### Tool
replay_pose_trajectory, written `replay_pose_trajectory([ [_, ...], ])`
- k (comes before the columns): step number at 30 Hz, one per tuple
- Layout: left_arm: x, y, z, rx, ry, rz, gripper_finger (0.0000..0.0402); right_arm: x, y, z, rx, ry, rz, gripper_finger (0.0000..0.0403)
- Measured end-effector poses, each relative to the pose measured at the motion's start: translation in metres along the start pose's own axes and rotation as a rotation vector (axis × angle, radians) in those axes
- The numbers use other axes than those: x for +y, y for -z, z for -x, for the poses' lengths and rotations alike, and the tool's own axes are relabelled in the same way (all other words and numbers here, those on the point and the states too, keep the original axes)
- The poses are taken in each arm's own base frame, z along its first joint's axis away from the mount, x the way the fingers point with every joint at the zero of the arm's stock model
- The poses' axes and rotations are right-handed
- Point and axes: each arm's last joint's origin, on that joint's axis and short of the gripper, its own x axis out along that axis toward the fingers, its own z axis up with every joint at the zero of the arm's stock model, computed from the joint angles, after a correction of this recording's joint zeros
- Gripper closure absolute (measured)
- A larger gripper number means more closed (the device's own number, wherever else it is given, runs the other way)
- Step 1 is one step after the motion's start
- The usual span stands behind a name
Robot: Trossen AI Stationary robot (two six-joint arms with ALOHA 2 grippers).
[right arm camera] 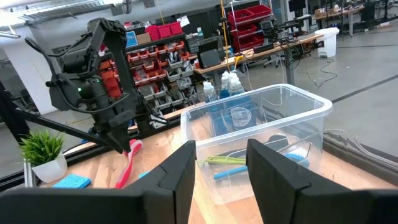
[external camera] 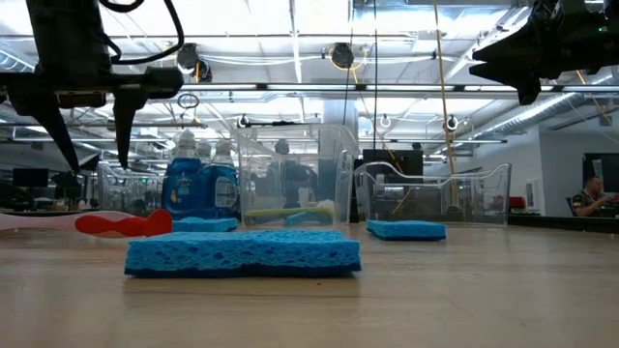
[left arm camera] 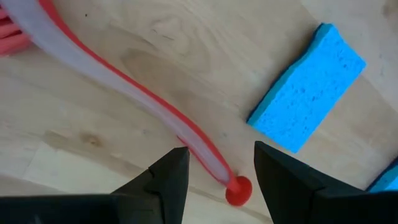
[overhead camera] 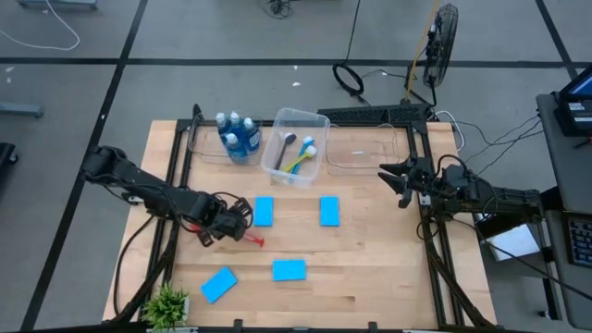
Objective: Pick & Place Kitchen Sink Supplies
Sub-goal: Put the red dish brush into the transparent container
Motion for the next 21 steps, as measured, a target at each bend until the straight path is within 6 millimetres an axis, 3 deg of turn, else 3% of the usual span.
replay_pose_trajectory([
  [11, -0.003, 0.009, -0.023, -0.021, -0.064, 0.013, 0.0218, 0.0, 0.0, 0.0, 0.0, 0.0, 0.0, 0.0273],
  [21, 0.0, 0.009, -0.023, -0.001, -0.138, 0.031, 0.0218, 0.0, 0.0, 0.0, 0.0, 0.0, 0.0, 0.0273],
])
